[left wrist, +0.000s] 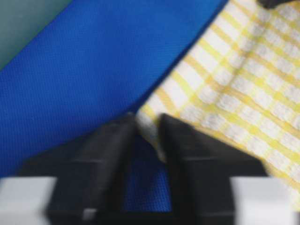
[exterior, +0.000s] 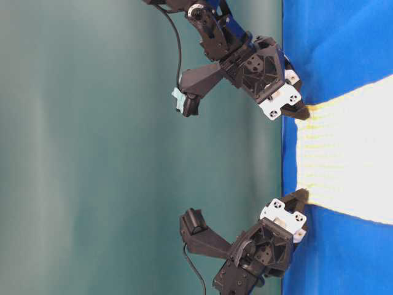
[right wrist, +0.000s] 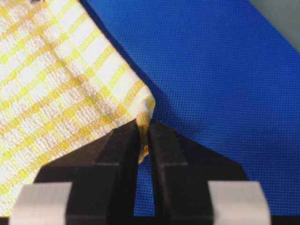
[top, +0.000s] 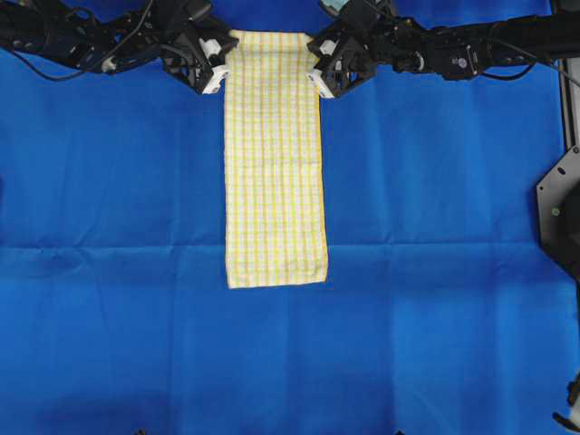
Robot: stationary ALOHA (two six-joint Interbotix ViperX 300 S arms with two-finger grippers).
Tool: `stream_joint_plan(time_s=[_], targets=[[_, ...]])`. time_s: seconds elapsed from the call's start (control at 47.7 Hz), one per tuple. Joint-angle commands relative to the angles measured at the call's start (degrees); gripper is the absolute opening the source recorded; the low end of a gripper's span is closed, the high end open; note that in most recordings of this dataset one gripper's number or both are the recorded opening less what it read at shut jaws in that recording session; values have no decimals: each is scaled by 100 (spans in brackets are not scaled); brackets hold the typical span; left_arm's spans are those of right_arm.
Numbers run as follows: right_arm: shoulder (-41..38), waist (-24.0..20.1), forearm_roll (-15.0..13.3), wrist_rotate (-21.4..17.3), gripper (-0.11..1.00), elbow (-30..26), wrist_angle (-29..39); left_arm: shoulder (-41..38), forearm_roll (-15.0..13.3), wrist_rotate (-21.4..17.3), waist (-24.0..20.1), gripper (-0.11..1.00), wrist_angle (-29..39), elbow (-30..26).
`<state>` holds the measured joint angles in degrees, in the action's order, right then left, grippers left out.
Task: Fold the yellow towel.
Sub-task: 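Grasp the strip's top corners with both grippers, then pull the top end down onto the bottom half, folding the strip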
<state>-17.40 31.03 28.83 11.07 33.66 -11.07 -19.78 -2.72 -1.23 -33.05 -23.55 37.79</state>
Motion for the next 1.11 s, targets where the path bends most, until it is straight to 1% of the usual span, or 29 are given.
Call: stream_joint_plan(time_s=[0.0,0.042,0.063,0.168,0.398,0.607,0.754,0.901,1.089], targets=[[79,18,97,18,5,-70,-62,62,9,-97,-44,10,-35,-97],[88,18,123,18,5,-70,-62,62,0,-123,-35,4,-35,-105],[88,26,132,18,5,-70,-62,62,0,-123,-35,4,-35,-114],[88,18,185,18,5,-62,-88,70,9,-132,-35,4,-9,-149],[229,18,185,9,5,-9,-132,211,9,-123,-35,4,70,-141],[624,9,185,9,5,132,-123,650,9,-123,53,4,255,-70],[914,-44,185,9,5,281,-132,888,9,-123,149,4,264,18],[1099,-149,185,18,5,413,-158,958,0,-79,255,4,272,132],[1222,-387,185,18,5,527,-176,1116,-26,-70,554,4,264,308]])
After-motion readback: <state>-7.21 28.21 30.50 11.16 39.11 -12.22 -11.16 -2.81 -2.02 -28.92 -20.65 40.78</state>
